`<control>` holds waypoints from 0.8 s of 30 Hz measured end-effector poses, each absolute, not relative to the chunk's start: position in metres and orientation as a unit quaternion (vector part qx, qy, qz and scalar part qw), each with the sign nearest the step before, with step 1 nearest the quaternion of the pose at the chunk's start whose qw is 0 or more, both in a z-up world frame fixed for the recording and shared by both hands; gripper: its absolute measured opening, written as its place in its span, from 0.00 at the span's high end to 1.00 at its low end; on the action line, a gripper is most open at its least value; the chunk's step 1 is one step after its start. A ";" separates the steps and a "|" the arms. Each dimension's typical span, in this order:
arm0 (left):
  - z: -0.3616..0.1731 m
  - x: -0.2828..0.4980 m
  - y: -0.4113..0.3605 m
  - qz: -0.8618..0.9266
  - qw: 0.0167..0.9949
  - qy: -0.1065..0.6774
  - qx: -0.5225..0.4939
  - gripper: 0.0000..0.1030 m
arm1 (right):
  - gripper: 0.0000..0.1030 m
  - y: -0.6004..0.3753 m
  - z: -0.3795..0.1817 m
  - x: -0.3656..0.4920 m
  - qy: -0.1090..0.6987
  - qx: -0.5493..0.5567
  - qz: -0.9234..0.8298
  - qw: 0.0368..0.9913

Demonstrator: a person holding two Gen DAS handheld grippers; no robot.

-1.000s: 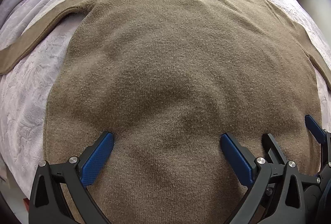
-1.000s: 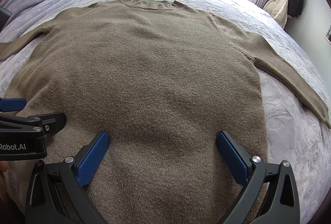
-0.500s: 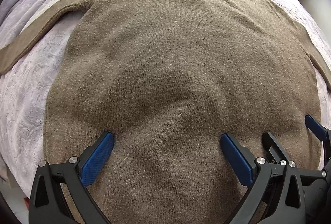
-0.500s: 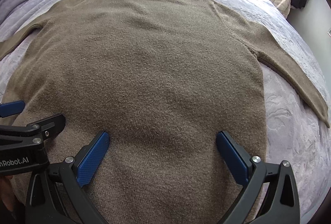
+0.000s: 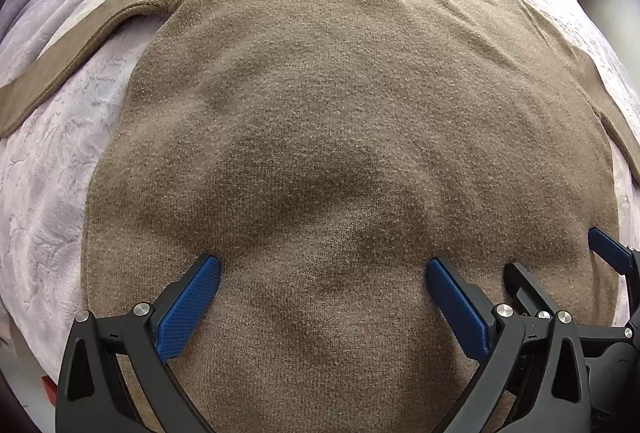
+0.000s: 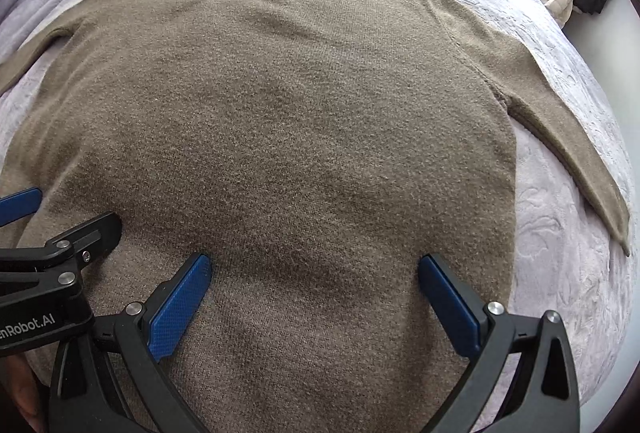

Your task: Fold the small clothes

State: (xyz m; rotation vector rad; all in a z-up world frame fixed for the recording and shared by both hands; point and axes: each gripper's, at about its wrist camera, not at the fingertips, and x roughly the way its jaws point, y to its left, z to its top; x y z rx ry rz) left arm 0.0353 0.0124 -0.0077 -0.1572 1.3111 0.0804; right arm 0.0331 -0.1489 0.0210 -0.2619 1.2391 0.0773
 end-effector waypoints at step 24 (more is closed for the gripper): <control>-0.004 0.031 -0.009 0.063 0.809 0.581 -0.061 0.00 | 0.00 -0.142 0.018 0.035 0.572 -0.123 0.037 0.810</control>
